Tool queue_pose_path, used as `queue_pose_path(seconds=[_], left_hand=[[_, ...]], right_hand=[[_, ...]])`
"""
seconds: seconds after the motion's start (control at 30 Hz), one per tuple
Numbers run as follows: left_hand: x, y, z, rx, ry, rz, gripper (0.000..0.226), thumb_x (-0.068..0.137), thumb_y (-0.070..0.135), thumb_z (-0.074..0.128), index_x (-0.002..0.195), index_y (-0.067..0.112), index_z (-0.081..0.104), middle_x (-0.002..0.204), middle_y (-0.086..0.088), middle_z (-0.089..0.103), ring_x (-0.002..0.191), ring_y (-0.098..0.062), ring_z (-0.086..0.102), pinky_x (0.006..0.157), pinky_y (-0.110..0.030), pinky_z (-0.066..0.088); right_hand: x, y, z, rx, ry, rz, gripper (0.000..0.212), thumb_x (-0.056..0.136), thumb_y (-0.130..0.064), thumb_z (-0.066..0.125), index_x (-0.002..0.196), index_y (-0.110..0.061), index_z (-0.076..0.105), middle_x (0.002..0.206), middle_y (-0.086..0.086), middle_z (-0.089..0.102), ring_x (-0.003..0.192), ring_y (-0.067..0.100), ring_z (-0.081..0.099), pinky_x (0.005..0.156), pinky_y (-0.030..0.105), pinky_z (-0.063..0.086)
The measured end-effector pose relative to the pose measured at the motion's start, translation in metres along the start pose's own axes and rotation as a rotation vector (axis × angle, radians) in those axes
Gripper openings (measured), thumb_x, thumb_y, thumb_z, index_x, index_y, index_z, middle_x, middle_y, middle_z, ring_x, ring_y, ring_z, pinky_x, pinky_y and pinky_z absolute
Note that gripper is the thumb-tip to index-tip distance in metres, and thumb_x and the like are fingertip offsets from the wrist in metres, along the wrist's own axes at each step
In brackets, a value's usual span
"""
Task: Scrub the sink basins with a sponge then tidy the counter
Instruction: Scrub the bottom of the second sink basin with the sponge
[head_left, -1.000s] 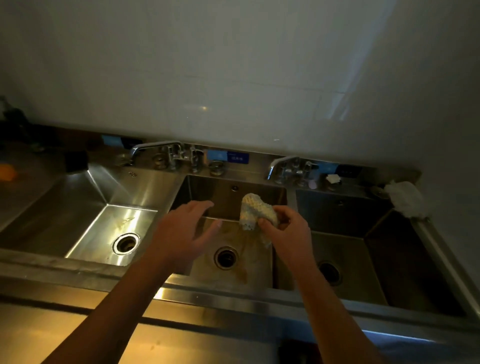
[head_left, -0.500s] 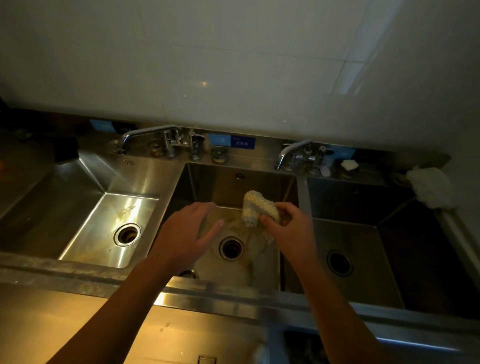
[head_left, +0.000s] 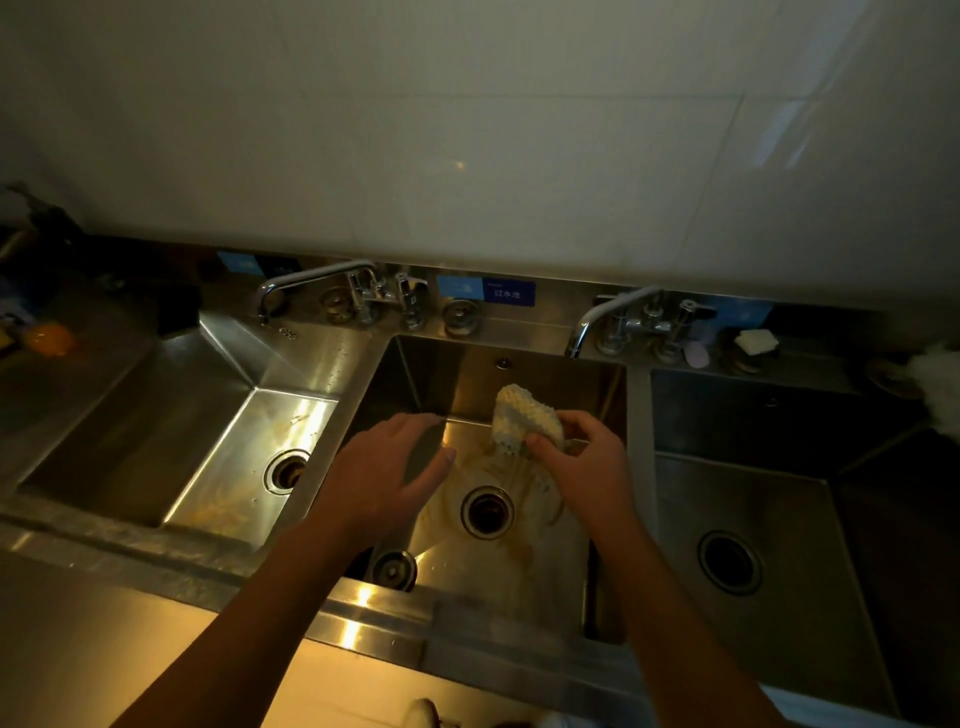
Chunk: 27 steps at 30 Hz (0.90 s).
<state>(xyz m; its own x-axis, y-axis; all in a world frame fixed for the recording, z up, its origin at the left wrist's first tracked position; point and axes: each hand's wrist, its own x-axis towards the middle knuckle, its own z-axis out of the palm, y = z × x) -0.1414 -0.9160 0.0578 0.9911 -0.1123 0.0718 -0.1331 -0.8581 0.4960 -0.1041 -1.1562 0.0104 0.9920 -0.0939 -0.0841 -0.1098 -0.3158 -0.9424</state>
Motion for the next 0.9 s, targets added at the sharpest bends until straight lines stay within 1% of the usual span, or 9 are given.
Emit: queue_pose_path(seconds=[0.17,0.27,0.4,0.5,0.57,0.67,0.77,0.9], left_hand=[[0.016,-0.016,-0.001,-0.020,0.007,0.003,0.063,0.090,0.069,0.037,0.136,0.028,0.051,0.125,0.007,0.061,0.108,-0.008,0.057,0.092,-0.039,0.050],[0.022,-0.033,-0.001,-0.027,-0.004,0.013,0.061,0.090,0.067,0.038,0.136,0.029,0.052,0.124,0.008,0.061,0.107,-0.007,0.057,0.091,-0.037,0.050],[0.035,-0.069,0.002,-0.018,-0.084,0.056,0.059,0.092,0.065,0.039,0.135,0.028,0.052,0.123,0.008,0.061,0.107,-0.008,0.058,0.090,-0.035,0.049],[0.047,-0.100,0.007,-0.011,-0.151,0.101,0.060,0.092,0.065,0.038,0.134,0.025,0.054,0.126,0.008,0.061,0.111,-0.011,0.058,0.092,-0.034,0.047],[0.055,-0.118,0.013,-0.024,-0.198,0.115,0.063,0.091,0.066,0.036,0.134,0.024,0.054,0.128,0.006,0.061,0.114,-0.013,0.058,0.093,-0.034,0.047],[0.068,-0.143,0.032,-0.045,-0.287,0.128,0.063,0.091,0.068,0.033,0.136,0.027,0.052,0.129,0.006,0.060,0.115,-0.012,0.056,0.092,-0.030,0.044],[0.078,-0.161,0.056,-0.087,-0.368,0.121,0.062,0.092,0.067,0.035,0.137,0.028,0.051,0.134,0.006,0.058,0.119,-0.013,0.055,0.096,-0.033,0.046],[0.083,-0.174,0.086,-0.126,-0.380,0.049,0.065,0.090,0.067,0.033,0.136,0.026,0.053,0.133,0.005,0.060,0.119,-0.014,0.056,0.099,-0.038,0.047]], right_hand=[[0.012,-0.006,0.011,-0.008,-0.006,-0.006,0.038,0.080,-0.034,0.080,0.115,-0.026,0.065,0.111,-0.005,0.066,0.093,0.003,0.064,0.068,0.015,0.050],[0.018,-0.008,0.024,-0.029,0.005,0.015,0.039,0.081,-0.034,0.079,0.117,-0.024,0.065,0.109,-0.007,0.066,0.093,0.002,0.064,0.068,0.015,0.050],[0.022,-0.009,0.050,-0.063,0.047,0.054,0.039,0.082,-0.035,0.078,0.118,-0.026,0.064,0.107,-0.009,0.065,0.092,0.001,0.063,0.065,0.013,0.049],[0.024,-0.011,0.075,-0.086,0.089,0.117,0.040,0.081,-0.038,0.078,0.117,-0.025,0.065,0.101,-0.014,0.066,0.090,0.000,0.063,0.068,0.017,0.052],[0.027,-0.008,0.091,-0.116,0.123,0.160,0.040,0.081,-0.038,0.079,0.117,-0.025,0.066,0.097,-0.017,0.065,0.087,-0.002,0.062,0.068,0.016,0.051],[0.030,0.005,0.112,-0.133,0.152,0.241,0.040,0.082,-0.036,0.078,0.118,-0.024,0.064,0.097,-0.017,0.062,0.085,-0.003,0.060,0.066,0.015,0.048],[0.033,0.027,0.128,-0.163,0.163,0.315,0.042,0.083,-0.033,0.078,0.121,-0.023,0.063,0.101,-0.014,0.061,0.086,-0.003,0.059,0.067,0.016,0.048],[0.040,0.068,0.138,-0.188,0.157,0.385,0.043,0.080,-0.028,0.081,0.119,-0.017,0.067,0.098,-0.008,0.065,0.081,-0.005,0.059,0.059,0.005,0.043]])
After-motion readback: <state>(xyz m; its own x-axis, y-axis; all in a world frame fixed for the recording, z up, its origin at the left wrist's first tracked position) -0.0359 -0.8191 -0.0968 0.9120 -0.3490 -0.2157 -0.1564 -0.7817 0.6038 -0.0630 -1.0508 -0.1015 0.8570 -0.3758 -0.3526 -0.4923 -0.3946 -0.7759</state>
